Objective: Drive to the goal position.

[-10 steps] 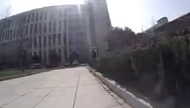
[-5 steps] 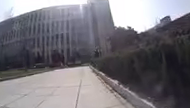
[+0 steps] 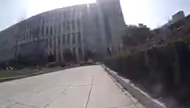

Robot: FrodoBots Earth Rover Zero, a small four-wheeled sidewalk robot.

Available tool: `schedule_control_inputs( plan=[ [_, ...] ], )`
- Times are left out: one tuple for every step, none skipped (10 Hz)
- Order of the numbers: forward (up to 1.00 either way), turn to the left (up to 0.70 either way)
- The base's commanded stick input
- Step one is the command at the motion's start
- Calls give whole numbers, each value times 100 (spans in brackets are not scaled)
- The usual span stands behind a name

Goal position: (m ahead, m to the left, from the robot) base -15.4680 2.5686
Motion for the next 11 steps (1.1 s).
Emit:
schedule_control_inputs(
  plan=[
    [0, 70],
    [0, 70],
    [0, 70],
    [0, 70],
    [0, 70],
    [0, 70],
    [0, 70],
    [0, 70],
    [0, 70],
    [0, 70],
    [0, 70]
  ],
)
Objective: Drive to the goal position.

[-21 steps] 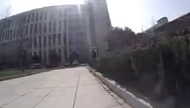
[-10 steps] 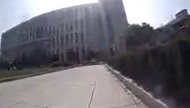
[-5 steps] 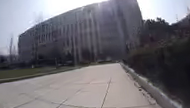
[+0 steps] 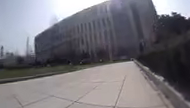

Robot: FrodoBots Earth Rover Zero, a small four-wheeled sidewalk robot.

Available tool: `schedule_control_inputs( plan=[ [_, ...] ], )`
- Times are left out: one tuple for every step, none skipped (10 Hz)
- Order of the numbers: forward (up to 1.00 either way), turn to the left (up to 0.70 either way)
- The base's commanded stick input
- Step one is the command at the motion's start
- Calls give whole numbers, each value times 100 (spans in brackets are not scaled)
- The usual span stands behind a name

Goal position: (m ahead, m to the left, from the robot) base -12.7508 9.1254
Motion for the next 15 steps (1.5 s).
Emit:
schedule_control_inputs(
  plan=[
    [0, 70],
    [0, 70],
    [0, 70],
    [0, 70],
    [0, 70],
    [0, 70],
    [0, 70],
    [0, 70],
    [0, 70],
    [0, 70],
    [0, 70],
    [0, 70],
    [0, 70],
    [0, 70],
    [0, 70]
  ],
)
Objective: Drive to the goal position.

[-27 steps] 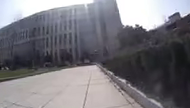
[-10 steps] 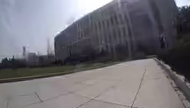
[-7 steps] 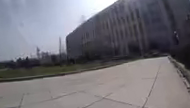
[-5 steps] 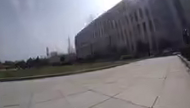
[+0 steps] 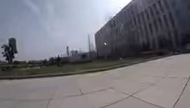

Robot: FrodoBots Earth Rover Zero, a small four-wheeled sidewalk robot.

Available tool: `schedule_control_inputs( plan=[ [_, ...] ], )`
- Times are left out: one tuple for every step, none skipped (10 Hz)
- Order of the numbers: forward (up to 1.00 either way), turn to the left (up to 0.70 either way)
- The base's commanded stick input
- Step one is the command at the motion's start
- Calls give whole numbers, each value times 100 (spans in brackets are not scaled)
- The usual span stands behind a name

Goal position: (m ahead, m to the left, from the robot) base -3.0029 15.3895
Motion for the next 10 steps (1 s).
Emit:
schedule_control_inputs(
  plan=[
    [0, 70],
    [0, 70],
    [0, 70],
    [0, 70],
    [0, 70],
    [0, 70],
    [0, 70],
    [0, 70],
    [0, 70],
    [0, 70]
  ],
)
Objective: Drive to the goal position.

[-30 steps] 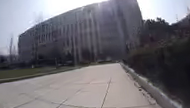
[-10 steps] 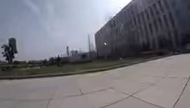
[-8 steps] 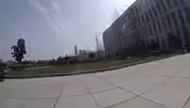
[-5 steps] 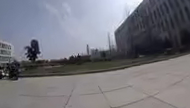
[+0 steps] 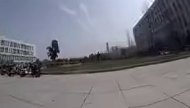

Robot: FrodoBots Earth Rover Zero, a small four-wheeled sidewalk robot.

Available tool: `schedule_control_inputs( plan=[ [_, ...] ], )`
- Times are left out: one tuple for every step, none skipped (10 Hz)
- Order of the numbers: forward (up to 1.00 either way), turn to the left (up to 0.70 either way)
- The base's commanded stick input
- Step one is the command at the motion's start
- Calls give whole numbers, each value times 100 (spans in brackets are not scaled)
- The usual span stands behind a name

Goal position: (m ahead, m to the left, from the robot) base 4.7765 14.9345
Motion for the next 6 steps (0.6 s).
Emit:
schedule_control_inputs(
  plan=[
    [0, 70],
    [0, 70],
    [0, 70],
    [0, 70],
    [0, 70],
    [0, 70]
  ],
)
